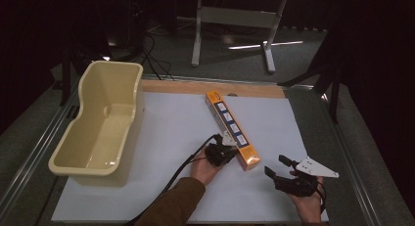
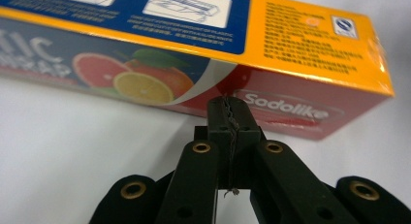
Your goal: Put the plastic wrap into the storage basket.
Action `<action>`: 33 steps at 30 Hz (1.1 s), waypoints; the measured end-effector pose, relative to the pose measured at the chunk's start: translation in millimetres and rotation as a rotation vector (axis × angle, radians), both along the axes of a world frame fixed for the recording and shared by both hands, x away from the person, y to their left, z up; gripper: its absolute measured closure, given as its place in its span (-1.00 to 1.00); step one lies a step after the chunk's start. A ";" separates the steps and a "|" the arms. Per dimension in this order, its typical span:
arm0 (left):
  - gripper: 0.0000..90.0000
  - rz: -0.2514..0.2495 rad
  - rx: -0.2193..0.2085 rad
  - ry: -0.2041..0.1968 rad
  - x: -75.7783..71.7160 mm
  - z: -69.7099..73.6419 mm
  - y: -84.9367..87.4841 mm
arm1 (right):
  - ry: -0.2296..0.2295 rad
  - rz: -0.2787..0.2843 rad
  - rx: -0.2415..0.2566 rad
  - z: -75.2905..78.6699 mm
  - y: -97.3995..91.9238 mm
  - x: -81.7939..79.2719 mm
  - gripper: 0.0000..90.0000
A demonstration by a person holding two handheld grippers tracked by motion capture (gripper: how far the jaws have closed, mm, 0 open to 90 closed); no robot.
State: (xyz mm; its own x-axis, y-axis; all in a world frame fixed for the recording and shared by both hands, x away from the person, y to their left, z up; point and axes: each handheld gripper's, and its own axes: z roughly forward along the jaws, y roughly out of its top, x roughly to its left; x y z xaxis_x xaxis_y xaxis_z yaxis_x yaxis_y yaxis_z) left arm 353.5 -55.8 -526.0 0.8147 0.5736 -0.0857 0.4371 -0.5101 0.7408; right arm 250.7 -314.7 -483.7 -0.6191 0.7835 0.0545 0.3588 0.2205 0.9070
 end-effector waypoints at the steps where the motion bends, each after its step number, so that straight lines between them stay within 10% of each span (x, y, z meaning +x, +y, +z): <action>1: 1.00 -0.001 -0.007 0.009 2.4 0.0 -4.0 | 0.000 0.001 -0.002 0.1 0.2 -0.2 -0.41; 6: 1.00 -0.002 -0.019 0.017 5.8 -1.8 -4.7 | -0.002 -0.003 -0.003 -0.2 -0.9 -0.2 -0.41; 13: 0.98 0.057 -0.054 -0.019 -2.6 11.0 37.1 | -0.005 -0.008 0.000 0.2 -1.3 -0.4 -0.41; 33: -0.32 0.316 -0.098 -0.123 -64.7 37.4 149.5 | -0.002 -0.012 -0.002 -0.3 -0.8 -0.6 -0.42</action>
